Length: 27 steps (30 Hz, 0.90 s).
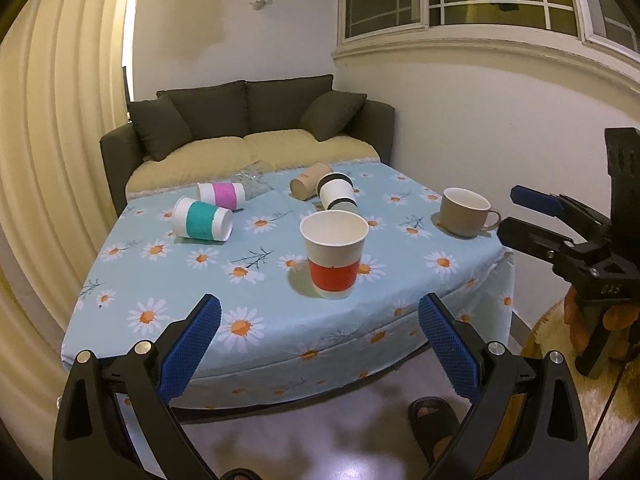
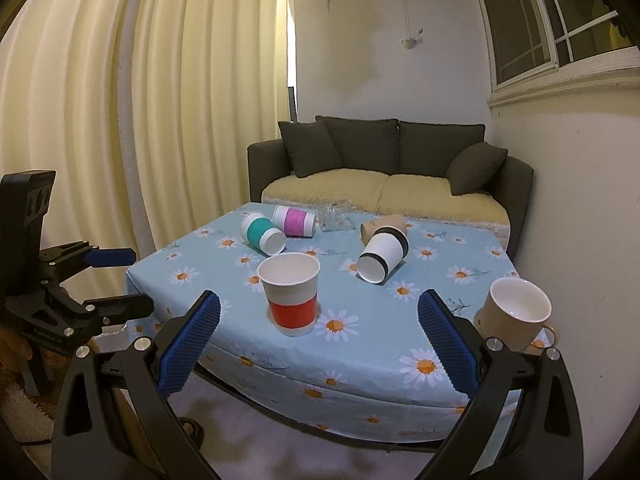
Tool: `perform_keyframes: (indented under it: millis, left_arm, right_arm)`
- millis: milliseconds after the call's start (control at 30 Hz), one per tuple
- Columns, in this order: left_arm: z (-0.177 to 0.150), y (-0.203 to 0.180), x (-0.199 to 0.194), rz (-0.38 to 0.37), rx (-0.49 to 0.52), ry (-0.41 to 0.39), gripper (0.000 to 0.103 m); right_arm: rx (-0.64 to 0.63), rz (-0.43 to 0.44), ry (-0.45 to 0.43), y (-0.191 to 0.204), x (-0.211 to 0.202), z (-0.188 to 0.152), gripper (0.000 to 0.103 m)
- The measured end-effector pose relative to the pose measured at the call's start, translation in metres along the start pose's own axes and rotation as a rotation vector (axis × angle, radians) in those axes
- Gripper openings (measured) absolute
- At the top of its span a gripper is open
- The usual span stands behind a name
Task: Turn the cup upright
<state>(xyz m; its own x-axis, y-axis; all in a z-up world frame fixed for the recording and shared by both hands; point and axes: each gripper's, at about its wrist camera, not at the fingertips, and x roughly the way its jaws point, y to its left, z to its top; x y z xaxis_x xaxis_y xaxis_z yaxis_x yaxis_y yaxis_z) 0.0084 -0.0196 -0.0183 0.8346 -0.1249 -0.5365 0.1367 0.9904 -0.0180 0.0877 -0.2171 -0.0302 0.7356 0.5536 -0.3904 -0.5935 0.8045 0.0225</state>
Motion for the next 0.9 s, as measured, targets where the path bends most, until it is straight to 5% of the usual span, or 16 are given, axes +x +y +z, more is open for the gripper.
perform_keyframes:
  millis: [900]
  left_arm:
    - [-0.0022, 0.0036, -0.0022, -0.003, -0.016, -0.011, 0.096]
  right_arm:
    - [-0.017, -0.004, 0.015, 0.0058, 0.0032, -0.0017, 0.098]
